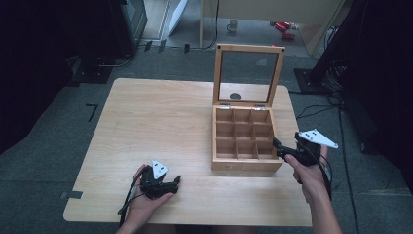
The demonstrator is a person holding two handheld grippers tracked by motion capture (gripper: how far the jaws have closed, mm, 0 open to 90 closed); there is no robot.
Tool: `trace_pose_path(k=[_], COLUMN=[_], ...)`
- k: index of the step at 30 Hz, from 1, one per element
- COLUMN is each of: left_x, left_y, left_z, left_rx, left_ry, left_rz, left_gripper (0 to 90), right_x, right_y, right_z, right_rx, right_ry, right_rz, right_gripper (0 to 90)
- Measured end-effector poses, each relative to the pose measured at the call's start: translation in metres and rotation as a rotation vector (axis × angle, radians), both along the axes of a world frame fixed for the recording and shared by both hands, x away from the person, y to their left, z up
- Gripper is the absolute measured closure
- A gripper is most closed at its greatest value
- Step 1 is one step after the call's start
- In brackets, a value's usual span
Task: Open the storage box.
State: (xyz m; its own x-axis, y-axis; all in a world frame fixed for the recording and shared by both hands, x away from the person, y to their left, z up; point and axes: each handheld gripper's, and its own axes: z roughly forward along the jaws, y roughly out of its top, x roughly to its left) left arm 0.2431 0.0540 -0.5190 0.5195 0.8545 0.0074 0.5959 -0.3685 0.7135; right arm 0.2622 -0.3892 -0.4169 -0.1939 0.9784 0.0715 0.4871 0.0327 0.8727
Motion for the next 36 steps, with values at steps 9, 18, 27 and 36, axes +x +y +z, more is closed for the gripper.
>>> trace_pose_path(k=[9, 18, 27, 36], left_x=[0.0, 0.0, 0.0, 0.0], left_y=[0.0, 0.0, 0.0, 0.0], left_z=[0.0, 0.0, 0.0, 0.0], left_rx=[0.001, 0.002, 0.002, 0.002], left_ry=[0.0, 0.0, 0.001, 0.0], left_rz=[-0.002, -0.002, -0.002, 0.0], left_gripper=[18.6, 18.6, 18.6, 18.6], right_x=[-0.029, -0.05, -0.066, -0.075], right_y=[-0.005, -0.012, -0.02, -0.025], right_z=[-0.02, -0.041, -0.067, -0.093], right_rx=[-0.001, 0.005, 0.006, -0.023], right_ry=[0.004, 0.023, 0.074, 0.129], right_rz=[0.012, 0.007, -0.016, -0.036], right_gripper=[13.1, 13.1, 13.1, 13.1])
